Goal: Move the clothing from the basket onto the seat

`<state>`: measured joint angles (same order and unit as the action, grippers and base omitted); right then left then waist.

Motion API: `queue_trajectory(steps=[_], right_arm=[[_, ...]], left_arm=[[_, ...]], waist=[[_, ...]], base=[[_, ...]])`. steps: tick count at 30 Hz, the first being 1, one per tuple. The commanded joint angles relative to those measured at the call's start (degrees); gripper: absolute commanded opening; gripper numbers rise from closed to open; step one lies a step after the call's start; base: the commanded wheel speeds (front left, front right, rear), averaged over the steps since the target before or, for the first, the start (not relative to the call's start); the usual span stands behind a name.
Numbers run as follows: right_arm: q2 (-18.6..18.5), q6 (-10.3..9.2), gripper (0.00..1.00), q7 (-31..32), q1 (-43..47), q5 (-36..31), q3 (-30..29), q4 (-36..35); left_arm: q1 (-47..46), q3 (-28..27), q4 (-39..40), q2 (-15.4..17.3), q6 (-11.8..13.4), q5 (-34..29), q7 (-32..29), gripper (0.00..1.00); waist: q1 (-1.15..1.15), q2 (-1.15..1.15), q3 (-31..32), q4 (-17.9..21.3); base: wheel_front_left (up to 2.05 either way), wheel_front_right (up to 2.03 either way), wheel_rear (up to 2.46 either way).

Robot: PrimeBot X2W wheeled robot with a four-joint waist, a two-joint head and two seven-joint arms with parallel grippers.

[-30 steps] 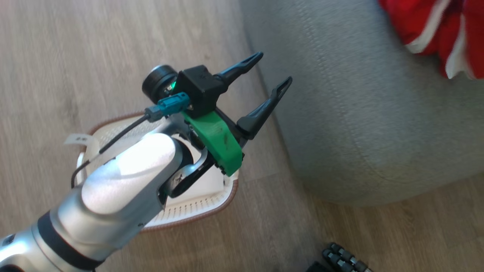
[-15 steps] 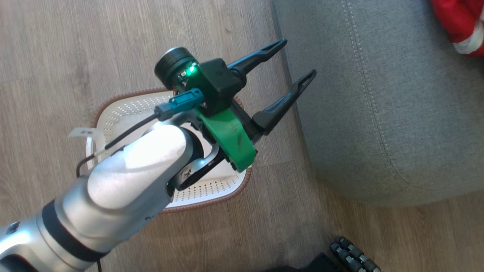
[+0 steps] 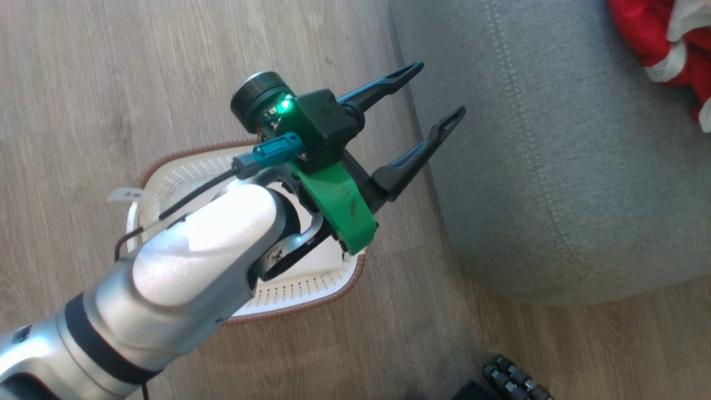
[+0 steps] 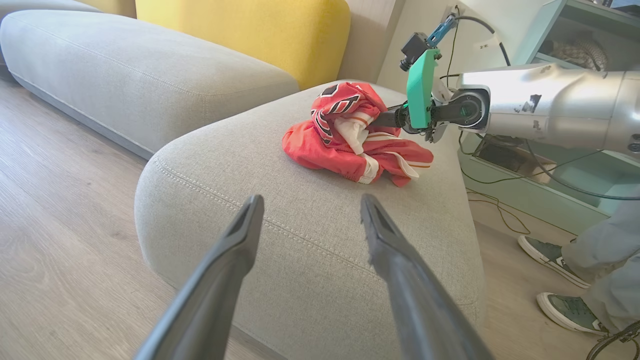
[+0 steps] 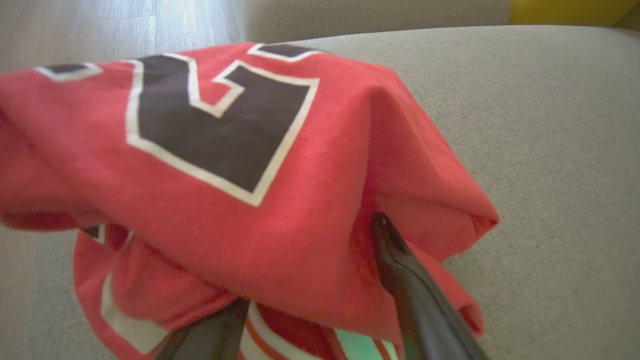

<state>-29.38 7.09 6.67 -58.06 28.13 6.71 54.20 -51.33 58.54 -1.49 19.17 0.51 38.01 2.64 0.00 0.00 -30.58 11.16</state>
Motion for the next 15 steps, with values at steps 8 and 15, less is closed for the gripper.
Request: queue_trajectory(steps=[8, 15], right_arm=[[-3.55, 0.40, 1.00, -0.26, 0.88, 3.02, 4.30, -3.60], [-5.93, 0.40, 1.00, -1.07, 4.32, 6.22, 7.68, -9.55]], left_arm=[[1.38, -1.92, -0.16, 0.29, 0.24, 1.30, 2.12, 1.00], [4.31, -2.38, -1.54, 0.55, 0.92, 2.90, 3.95, 1.00]], waist=[[0.00, 0.00, 5.80, 1.48], [0.00, 0.00, 11.16, 2.10]], base=[[0.00, 0.00, 0.00], [0.00, 0.00, 0.00]])
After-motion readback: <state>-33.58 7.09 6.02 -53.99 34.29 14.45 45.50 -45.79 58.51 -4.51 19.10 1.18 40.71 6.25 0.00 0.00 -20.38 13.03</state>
